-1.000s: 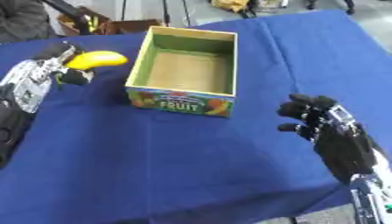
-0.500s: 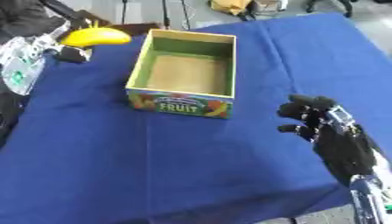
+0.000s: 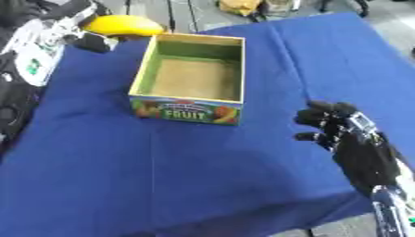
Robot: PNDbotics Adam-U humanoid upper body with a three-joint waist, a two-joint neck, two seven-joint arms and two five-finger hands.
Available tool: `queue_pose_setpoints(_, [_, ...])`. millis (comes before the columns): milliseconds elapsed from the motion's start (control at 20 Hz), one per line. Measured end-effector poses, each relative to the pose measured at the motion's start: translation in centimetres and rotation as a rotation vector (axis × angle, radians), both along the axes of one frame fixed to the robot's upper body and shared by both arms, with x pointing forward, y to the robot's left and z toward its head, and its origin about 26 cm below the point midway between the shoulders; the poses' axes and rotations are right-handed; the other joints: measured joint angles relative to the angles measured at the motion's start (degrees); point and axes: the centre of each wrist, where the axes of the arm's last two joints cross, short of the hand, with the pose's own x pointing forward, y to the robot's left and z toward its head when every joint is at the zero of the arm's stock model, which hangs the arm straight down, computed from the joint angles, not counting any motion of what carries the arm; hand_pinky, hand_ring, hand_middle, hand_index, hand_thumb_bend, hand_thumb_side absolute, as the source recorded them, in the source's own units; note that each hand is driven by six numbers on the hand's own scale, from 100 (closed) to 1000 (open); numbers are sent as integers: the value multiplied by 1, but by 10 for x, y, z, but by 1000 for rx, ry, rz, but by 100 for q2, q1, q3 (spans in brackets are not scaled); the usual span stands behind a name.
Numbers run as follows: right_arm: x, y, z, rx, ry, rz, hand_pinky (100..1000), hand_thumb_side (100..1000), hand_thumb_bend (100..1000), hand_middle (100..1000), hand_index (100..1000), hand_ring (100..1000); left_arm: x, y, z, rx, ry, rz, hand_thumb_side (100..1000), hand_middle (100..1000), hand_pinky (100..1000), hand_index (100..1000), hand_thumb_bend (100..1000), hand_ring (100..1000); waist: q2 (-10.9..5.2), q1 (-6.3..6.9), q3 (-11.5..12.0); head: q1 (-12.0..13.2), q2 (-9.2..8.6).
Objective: Pick up objects on the table and place them in the box.
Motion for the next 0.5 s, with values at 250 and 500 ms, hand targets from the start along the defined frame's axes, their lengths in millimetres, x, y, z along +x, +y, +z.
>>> queue_pose_setpoints(250, [2,2,2,-2,-7,15,735,860,100,746,862,838,1,-33,-20,35,45,-81,230,419,351,616,100,392,76,10,-129,47,0])
queue_pose_setpoints(500, [2,3,2,-3,-7,22,735,860,100,745,862,838,-2,-50,-48,71,107,-152,602,557,519,745,630,519,113,10,-174,75,0])
